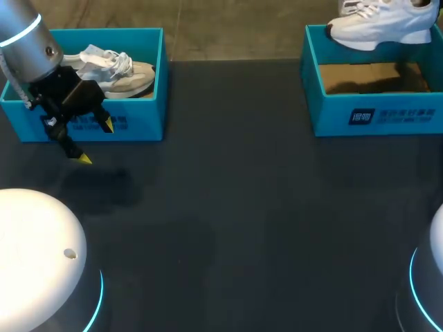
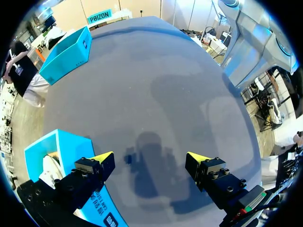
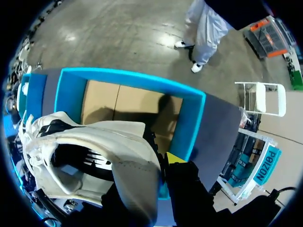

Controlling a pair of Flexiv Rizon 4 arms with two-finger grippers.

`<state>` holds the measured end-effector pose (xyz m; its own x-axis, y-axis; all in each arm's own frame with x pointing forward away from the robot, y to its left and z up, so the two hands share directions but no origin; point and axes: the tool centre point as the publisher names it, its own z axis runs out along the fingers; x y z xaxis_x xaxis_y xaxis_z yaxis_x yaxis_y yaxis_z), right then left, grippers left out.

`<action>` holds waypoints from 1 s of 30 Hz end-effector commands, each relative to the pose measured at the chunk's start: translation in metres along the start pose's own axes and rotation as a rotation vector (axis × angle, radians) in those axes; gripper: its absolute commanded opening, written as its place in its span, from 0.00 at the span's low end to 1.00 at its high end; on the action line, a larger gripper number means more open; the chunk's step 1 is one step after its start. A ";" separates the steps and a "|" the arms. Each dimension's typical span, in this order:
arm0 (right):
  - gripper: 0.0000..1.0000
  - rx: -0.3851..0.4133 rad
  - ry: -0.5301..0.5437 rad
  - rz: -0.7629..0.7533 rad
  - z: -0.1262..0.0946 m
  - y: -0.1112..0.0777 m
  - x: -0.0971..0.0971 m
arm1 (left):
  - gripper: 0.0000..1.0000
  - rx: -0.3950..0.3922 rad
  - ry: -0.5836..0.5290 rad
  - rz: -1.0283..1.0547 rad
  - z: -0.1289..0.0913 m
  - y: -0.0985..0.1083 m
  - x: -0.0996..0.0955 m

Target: Take the shoe out of the shoebox, open the shoe tongue, remove and reinsert the insole, then place the shoe into the shoebox

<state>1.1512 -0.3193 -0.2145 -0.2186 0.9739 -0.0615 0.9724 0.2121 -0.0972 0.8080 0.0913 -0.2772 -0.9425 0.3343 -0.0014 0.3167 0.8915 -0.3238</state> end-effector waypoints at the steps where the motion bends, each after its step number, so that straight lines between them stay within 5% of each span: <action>1: 0.00 -0.045 -0.012 0.026 0.010 -0.019 0.006 | 1.00 -0.002 0.001 0.000 0.000 0.000 0.000; 15: 0.00 -0.041 0.030 0.123 0.032 -0.049 0.003 | 1.00 -0.002 0.001 0.000 0.000 0.000 0.000; 30: 0.00 -0.076 0.014 0.177 0.035 -0.046 0.002 | 1.00 -0.002 0.001 0.000 0.000 0.000 0.000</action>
<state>1.1061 -0.3304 -0.2425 -0.0793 0.9961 -0.0390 0.9950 0.0767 -0.0647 0.8080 0.0913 -0.2772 -0.9425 0.3343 -0.0014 0.3167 0.8915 -0.3239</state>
